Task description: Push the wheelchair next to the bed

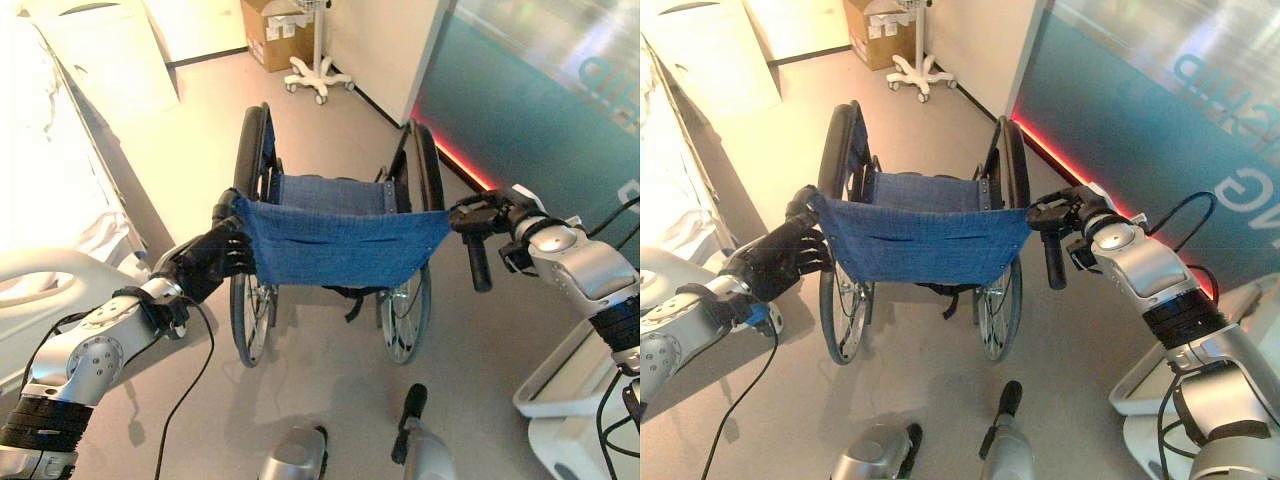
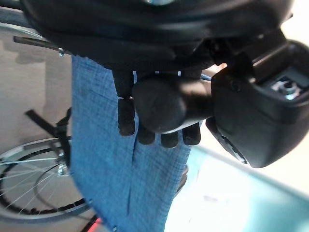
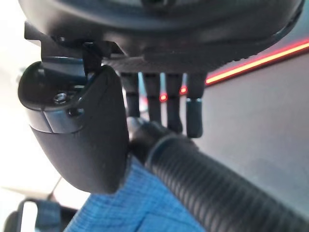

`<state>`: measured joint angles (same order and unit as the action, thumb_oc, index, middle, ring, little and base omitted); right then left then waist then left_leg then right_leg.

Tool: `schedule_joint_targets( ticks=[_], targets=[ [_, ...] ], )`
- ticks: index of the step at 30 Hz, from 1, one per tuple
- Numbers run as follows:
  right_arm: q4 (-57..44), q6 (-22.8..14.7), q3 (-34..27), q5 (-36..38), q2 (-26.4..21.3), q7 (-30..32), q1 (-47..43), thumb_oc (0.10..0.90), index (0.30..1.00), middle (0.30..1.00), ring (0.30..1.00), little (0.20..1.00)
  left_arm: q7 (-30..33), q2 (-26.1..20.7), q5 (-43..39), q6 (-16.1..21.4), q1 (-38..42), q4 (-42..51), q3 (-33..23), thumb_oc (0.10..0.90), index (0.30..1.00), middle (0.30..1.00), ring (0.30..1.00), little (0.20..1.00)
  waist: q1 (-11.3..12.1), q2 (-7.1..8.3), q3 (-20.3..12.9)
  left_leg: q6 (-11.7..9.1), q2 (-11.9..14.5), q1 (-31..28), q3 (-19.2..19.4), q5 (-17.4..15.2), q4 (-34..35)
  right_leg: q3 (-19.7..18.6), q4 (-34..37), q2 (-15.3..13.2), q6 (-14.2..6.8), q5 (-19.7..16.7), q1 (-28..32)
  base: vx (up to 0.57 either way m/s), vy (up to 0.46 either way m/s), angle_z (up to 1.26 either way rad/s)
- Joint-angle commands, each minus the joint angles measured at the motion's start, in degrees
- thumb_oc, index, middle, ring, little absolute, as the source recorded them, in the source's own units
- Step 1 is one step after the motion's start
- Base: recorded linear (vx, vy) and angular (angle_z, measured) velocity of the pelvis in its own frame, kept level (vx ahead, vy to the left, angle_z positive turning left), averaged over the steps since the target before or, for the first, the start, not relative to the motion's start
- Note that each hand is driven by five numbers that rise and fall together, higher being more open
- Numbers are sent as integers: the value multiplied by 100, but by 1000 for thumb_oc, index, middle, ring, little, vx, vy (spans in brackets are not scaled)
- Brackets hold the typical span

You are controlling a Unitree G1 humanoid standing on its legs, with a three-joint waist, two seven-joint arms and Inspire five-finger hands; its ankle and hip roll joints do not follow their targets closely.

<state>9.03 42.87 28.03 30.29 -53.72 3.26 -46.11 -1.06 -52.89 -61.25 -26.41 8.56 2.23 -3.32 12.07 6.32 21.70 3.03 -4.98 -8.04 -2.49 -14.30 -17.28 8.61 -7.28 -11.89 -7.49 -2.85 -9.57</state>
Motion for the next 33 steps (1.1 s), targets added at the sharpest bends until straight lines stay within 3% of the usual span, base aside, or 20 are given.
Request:
schedule_joint_targets(
  ticks=[1,2,3,4,5,7,9,11,14,15,16,17,20,23,25,27,28,29,30,33],
  targets=[
    [-211,-833,187,175,-238,-420,-1015,400,300,300,300,300,28,-156,6,1010,46,623,-650,400,300,300,300,300,-18,56,-719,-344,384,244,-879,379,-880,-16,-135,258,-260,-478,152,332,-186,30],
    [-180,-845,221,150,-237,-470,-1034,400,300,300,300,300,66,-137,-28,975,-2,672,-677,400,300,300,300,300,-34,58,-773,-424,480,178,-870,583,-955,44,-217,333,-191,-397,169,414,-289,46],
    [-125,-919,381,111,-279,-595,-1143,400,300,300,300,300,198,-68,-91,953,-98,756,-721,400,300,300,300,300,-52,91,-830,-553,628,297,-778,1273,-1667,209,-225,442,33,-240,327,460,-406,28],
    [-151,-1013,561,50,-331,-659,-1225,400,300,300,300,300,297,6,-155,949,-201,827,-757,400,300,300,300,300,-73,124,-828,-585,683,580,-643,1752,-2532,260,-196,588,263,-64,529,457,-459,10],
    [-167,-1111,636,52,-366,-667,-1248,400,300,300,300,300,381,12,-280,940,-288,919,-803,400,300,300,300,300,-53,156,-798,-583,582,876,-583,1906,-3097,268,-174,672,383,11,659,338,-363,-18],
    [-239,-1161,717,97,-355,-609,-1315,400,300,300,300,300,546,75,-561,938,-340,1019,-844,400,300,300,300,300,-6,172,-702,-522,263,1383,-447,1869,-3875,248,-195,802,520,135,805,224,-256,-11],
    [-319,-1133,682,69,-264,-553,-1298,400,300,300,300,300,574,269,-577,890,-313,1018,-807,400,300,300,300,300,65,131,-590,-461,73,1873,-362,1781,-4050,276,-221,955,597,215,989,306,-238,13],
    [-447,-1015,640,-7,-107,-429,-1260,400,300,300,300,300,534,496,-465,862,-474,1186,-755,400,300,300,300,300,272,77,-477,-356,-247,2058,-211,1566,-3100,247,-154,1143,530,274,1280,372,-185,53],
    [-267,-1020,632,-154,62,-462,-1291,400,300,300,300,300,382,677,-417,832,-606,1300,-622,400,300,300,300,300,414,58,-474,-303,-182,2064,50,1688,-2019,334,-92,1248,555,406,1488,304,-116,16],
    [-38,-1071,621,-291,222,-418,-1266,400,300,300,300,300,217,841,-272,818,-653,1374,-447,400,300,300,300,300,512,-62,-529,-413,-34,2087,220,1994,-904,536,-79,1484,608,592,1662,360,-112,1],
    [29,-1091,615,-325,267,-396,-1257,400,300,300,300,300,172,870,-243,821,-675,1400,-400,400,300,300,300,300,560,-83,-515,-437,-48,2098,274,2075,-663,565,-78,1530,626,650,1737,533,-176,2],
    [214,-1135,610,-382,424,-277,-1214,400,300,300,300,300,25,1034,-18,798,-715,1514,-209,400,300,300,300,300,705,-151,-528,-477,-33,2284,723,2308,130,711,-55,1757,681,846,2020,506,-166,4],
    [338,-1173,544,-493,520,-151,-1059,400,300,300,300,300,-241,1215,301,719,-667,1645,6,400,300,300,300,300,792,-115,-602,-493,-65,2381,1449,2344,657,951,-98,1939,743,1229,2389,528,-154,-4],
    [476,-1307,561,-585,629,-181,-1034,400,300,300,300,300,-276,1201,371,749,-580,1640,22,400,300,300,300,300,855,3,-715,-227,-194,2231,1359,1863,643,954,-392,1889,710,1498,2431,393,-31,7],
    [700,-1568,555,-757,697,-451,-1043,400,300,300,300,300,-229,1111,397,798,-447,1589,-8,400,300,300,300,300,997,177,-841,143,-367,2081,1262,1401,541,1104,-1144,1685,298,1039,2503,413,35,-18],
    [775,-1651,531,-955,689,-549,-979,400,300,300,300,300,-207,1080,350,757,-373,1504,-27,400,300,300,300,300,1033,174,-913,276,-312,1985,1328,1468,638,1225,-1851,1650,-4,327,2321,316,36,36],
    [894,-1741,542,-1032,686,-604,-979,400,300,300,300,300,-160,1021,249,704,-316,1447,-15,400,300,300,300,300,1063,174,-960,315,-323,1844,1209,1455,725,1209,-2584,1616,-378,-198,2181,421,9,41],
    [989,-1822,568,-1024,673,-647,-1029,400,300,300,300,300,-139,949,196,687,-270,1406,-4,400,300,300,300,300,1096,195,-989,338,-335,1790,1104,1452,753,1162,-2985,1628,-601,-541,2084,426,-43,14],
    [1071,-1860,631,-928,672,-667,-1144,400,300,300,300,300,-88,883,108,654,-209,1366,21,400,300,300,300,300,1113,190,-1051,323,-310,1745,955,1474,773,1045,-3264,1658,-728,-986,1873,317,-64,5],
    [1109,-1823,727,-773,679,-687,-1273,400,300,300,300,300,-100,837,-56,556,-130,1302,90,400,300,300,300,300,1049,171,-1087,293,-337,1716,729,1448,669,825,-3138,1442,-615,-819,1636,298,-51,14]
  ],
)
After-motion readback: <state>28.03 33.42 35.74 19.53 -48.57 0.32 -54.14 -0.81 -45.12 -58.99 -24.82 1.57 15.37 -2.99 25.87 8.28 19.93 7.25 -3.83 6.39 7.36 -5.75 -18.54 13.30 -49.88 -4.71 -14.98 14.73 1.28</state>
